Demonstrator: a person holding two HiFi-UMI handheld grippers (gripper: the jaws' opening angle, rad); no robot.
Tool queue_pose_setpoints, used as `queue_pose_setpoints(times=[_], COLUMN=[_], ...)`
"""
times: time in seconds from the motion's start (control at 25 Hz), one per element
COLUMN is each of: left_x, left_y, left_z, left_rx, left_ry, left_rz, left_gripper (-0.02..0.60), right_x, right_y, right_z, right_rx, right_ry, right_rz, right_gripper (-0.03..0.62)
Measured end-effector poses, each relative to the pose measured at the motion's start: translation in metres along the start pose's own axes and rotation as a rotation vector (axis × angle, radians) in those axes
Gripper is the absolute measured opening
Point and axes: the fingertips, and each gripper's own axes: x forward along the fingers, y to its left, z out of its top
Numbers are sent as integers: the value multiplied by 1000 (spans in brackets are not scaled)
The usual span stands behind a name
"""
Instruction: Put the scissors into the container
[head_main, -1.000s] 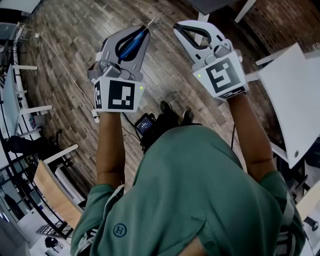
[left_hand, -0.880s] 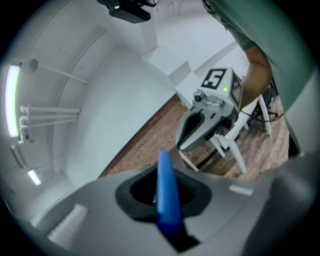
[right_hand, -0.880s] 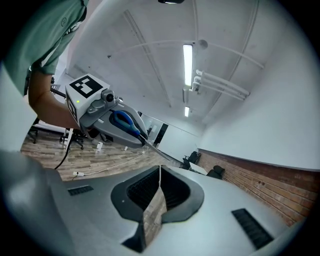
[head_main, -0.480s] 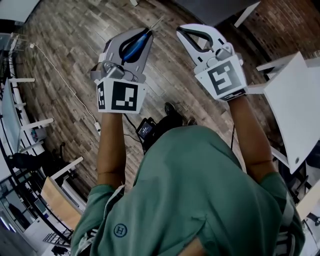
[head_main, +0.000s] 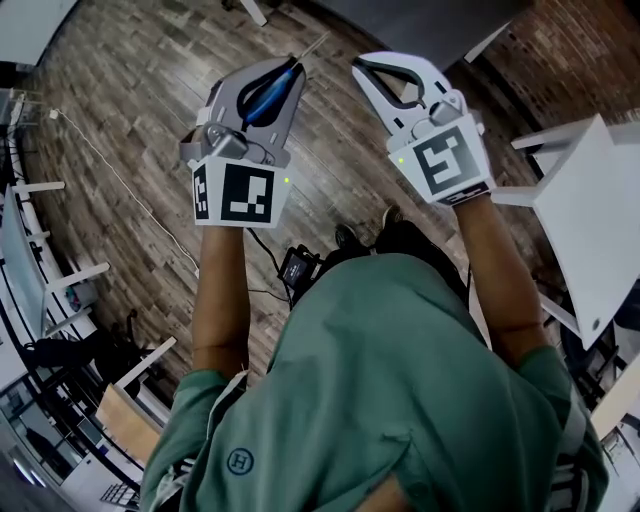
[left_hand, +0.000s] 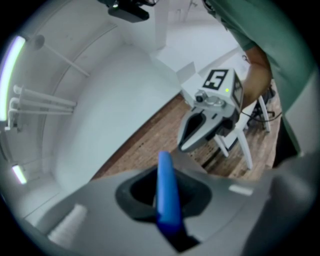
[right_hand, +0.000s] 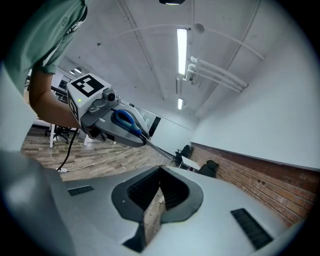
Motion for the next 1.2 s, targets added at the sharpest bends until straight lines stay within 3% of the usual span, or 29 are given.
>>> queue_pose_setpoints(times=[0.64, 1.2], left_x=[165, 231], left_y=[42, 87], left_z=[-32, -67], left_rx=[-41, -60], left_ry=[82, 117], left_rz=[35, 19], left_gripper=[34, 34], right_x=[71, 133], right_y=[-135, -199], right_z=[-73, -93], right_rx=[2, 20], right_ry=[-31, -25], right_rz=[75, 87], right_gripper=[7, 8])
